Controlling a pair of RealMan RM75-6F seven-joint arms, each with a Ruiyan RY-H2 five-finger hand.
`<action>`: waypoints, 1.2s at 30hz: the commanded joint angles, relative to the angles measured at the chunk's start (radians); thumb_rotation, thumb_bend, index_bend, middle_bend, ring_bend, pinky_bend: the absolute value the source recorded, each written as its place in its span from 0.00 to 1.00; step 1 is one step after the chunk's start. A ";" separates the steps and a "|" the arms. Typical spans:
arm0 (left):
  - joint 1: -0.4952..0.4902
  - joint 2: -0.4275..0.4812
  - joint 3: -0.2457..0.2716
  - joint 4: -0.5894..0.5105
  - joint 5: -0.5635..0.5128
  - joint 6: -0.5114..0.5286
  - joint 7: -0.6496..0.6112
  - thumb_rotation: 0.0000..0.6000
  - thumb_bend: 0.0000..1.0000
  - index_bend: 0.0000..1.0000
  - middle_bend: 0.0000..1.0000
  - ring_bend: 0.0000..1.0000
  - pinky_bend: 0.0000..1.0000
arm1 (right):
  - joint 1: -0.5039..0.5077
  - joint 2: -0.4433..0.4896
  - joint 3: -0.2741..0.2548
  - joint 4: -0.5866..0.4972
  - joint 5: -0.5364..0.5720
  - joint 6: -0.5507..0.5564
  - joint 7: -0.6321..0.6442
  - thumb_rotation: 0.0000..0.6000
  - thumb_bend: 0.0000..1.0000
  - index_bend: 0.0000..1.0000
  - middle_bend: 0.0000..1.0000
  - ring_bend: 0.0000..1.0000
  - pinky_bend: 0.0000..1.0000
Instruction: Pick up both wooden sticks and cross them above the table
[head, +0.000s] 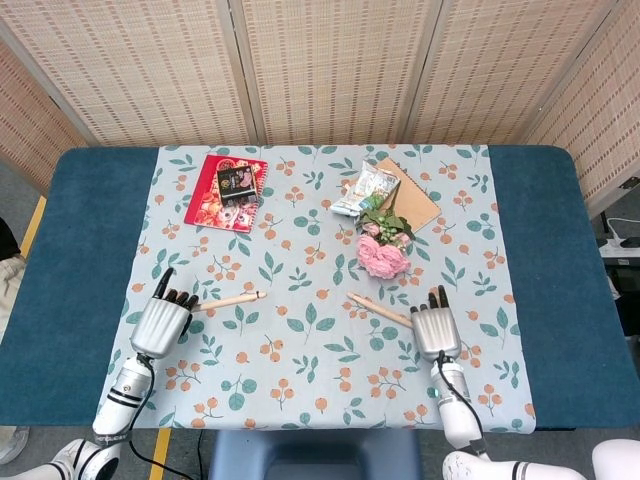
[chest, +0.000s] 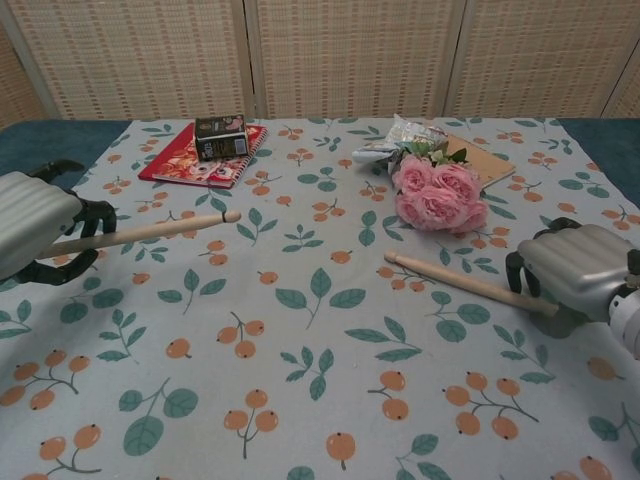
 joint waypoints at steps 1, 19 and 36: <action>0.001 0.002 -0.001 0.000 -0.002 0.000 -0.001 1.00 0.51 0.81 0.84 0.50 0.12 | 0.008 -0.012 -0.005 0.011 0.003 0.005 -0.006 1.00 0.32 0.49 0.45 0.18 0.00; 0.002 0.009 -0.002 -0.008 -0.005 -0.001 0.009 1.00 0.51 0.81 0.85 0.50 0.12 | 0.010 -0.020 -0.044 0.072 -0.072 0.033 0.085 1.00 0.40 0.93 0.79 0.48 0.00; -0.032 0.017 -0.063 -0.054 -0.061 -0.044 -0.061 1.00 0.52 0.83 0.86 0.58 0.14 | -0.034 0.113 -0.156 -0.081 -0.427 0.094 0.363 1.00 0.44 0.98 0.84 0.54 0.01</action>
